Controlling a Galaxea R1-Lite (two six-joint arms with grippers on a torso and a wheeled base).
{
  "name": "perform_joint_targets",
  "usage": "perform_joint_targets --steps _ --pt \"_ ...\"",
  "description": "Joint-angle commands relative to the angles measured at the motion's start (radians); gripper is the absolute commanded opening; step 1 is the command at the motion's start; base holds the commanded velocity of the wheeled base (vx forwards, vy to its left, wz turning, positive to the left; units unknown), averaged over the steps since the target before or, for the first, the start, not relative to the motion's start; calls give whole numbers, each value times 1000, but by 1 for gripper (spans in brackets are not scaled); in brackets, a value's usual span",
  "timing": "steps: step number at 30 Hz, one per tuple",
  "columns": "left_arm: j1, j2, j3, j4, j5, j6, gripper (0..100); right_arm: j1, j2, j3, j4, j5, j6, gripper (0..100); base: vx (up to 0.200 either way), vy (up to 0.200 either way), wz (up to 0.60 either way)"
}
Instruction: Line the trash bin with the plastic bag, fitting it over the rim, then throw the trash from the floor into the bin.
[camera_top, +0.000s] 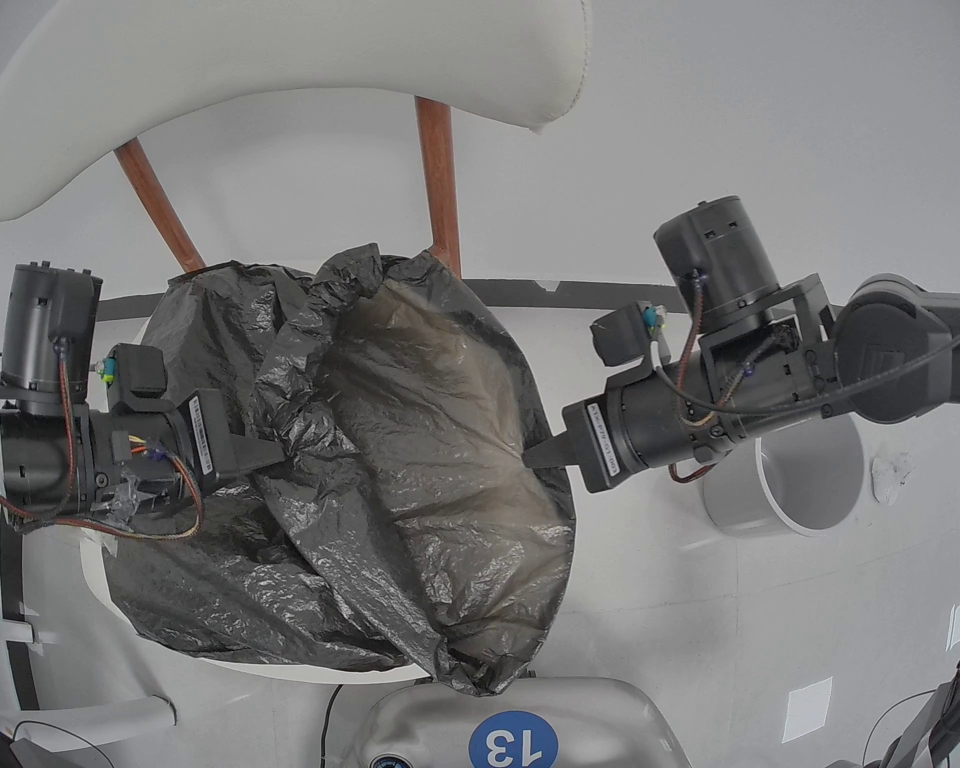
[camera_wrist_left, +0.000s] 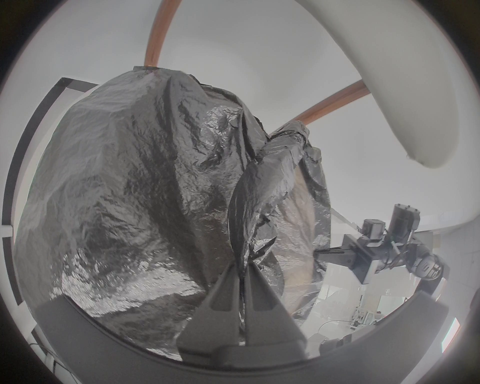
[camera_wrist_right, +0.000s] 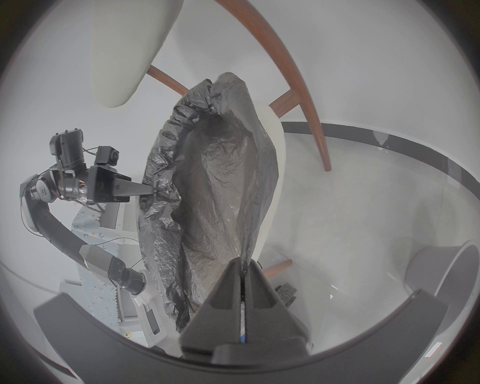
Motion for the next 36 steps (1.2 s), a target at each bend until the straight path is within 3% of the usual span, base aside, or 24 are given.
perform_joint_targets --steps 1,9,14,23,36 --pt "-11 46 12 -11 19 32 0 -10 -81 55 -1 1 0 0 0 0 0" --pt "-15 48 9 -23 74 41 0 -10 -96 76 -2 1 3 0 0 0 0" --pt "-50 14 11 -22 89 41 0 -6 -102 78 -19 4 89 0 0 0 0" --pt "-109 22 -51 -22 89 41 0 -20 -184 142 -42 108 186 0 0 -200 0" --pt "-216 65 -58 -25 96 42 0 -55 -280 276 -79 111 186 0 0 -200 0"
